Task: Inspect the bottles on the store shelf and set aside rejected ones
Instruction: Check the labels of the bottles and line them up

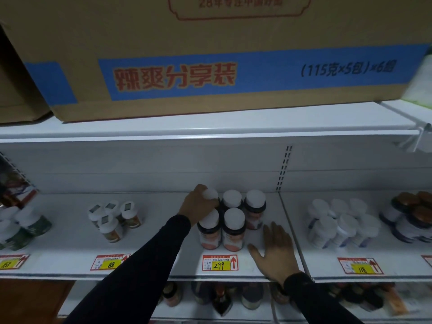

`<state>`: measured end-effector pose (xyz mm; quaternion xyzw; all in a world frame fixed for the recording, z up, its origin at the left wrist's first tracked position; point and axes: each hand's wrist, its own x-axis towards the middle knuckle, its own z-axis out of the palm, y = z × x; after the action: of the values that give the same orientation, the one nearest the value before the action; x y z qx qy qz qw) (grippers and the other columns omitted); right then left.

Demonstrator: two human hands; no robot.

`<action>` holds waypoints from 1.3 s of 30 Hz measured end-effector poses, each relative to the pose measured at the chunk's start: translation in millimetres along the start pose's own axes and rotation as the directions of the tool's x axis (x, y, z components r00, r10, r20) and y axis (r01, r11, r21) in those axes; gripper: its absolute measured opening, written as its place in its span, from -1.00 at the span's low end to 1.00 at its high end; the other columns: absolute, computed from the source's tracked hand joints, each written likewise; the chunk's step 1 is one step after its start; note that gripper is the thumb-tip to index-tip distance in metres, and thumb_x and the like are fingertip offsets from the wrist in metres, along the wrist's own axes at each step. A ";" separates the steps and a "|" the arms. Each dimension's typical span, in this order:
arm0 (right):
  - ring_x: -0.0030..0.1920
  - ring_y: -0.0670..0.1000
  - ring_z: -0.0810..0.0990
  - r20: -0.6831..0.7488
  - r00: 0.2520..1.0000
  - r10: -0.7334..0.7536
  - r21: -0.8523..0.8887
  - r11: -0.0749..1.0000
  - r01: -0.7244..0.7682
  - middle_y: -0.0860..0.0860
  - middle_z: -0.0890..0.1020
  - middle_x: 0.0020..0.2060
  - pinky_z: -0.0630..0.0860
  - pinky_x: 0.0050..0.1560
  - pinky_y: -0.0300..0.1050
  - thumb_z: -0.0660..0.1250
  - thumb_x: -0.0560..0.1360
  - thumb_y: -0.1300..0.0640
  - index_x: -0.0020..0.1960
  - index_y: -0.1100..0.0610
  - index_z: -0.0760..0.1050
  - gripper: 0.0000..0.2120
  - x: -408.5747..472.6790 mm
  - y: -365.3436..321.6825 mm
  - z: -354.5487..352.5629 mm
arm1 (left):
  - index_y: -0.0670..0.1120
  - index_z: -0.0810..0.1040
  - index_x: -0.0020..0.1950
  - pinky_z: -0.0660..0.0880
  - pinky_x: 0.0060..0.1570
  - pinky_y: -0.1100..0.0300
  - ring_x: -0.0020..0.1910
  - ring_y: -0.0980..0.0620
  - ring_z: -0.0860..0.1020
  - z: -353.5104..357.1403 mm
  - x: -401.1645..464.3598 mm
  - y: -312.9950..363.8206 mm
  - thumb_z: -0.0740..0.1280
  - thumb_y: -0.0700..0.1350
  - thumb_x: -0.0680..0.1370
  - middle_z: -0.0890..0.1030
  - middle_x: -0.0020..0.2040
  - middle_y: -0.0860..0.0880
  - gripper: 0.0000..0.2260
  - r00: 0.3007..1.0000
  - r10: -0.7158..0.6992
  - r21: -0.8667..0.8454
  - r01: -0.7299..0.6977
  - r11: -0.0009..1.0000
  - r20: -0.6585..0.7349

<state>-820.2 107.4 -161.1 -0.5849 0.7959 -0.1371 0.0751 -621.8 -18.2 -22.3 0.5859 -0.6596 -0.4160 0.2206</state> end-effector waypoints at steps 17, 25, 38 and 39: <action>0.15 0.33 0.61 0.087 0.996 -0.022 0.018 1.000 0.020 0.31 0.61 0.16 0.54 0.10 0.29 -0.20 0.55 -0.37 0.17 0.28 0.61 -0.12 1.9 4.7 -4.5 | -0.07 0.40 0.43 0.39 0.25 0.12 0.27 -0.07 0.48 23.4 9.6 29.9 0.31 0.13 0.55 0.53 0.32 -0.09 -0.50 0.945 0.283 0.515 -0.326 0.793 0.164; 0.49 0.11 0.28 -0.059 0.996 -0.068 0.130 0.989 0.075 0.14 0.34 0.47 0.16 0.45 -0.13 0.03 0.52 -0.29 0.48 0.18 0.33 -0.28 -0.6 -2.2 -36.4 | -0.11 0.33 0.48 0.32 0.35 0.09 0.34 -0.10 0.42 8.3 2.6 43.0 0.29 0.09 0.59 0.45 0.39 -0.14 -0.49 0.943 0.327 0.401 -0.322 0.857 0.059; 0.02 0.07 0.61 -0.380 0.925 -0.015 0.527 0.818 0.230 0.09 0.57 0.11 0.30 -0.02 -0.55 0.39 0.52 0.10 0.24 0.18 0.54 -0.67 2.2 -62.1 -111.3 | -0.13 0.53 -0.02 0.42 0.03 0.10 -0.05 -0.03 0.50 -39.1 -43.5 70.6 0.25 0.03 0.62 0.56 -0.03 -0.10 -0.77 0.911 0.330 0.071 -0.322 0.944 -0.247; 0.06 0.02 0.58 -0.341 0.940 -0.034 0.550 0.803 0.228 0.04 0.53 0.15 0.34 0.03 -0.48 0.39 0.53 0.07 0.30 0.14 0.50 -0.63 -0.2 -68.4 -115.2 | -0.14 0.48 -0.14 0.43 -0.04 0.04 -0.15 -0.04 0.49 -40.3 -46.3 68.9 0.24 0.04 0.62 0.55 -0.14 -0.10 -0.72 0.909 0.331 0.051 -0.329 0.943 -0.252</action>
<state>-790.1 103.5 -30.6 -0.5584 0.6743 -0.4699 0.1129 -621.0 12.1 64.9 0.5158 -0.7164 -0.2907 0.3691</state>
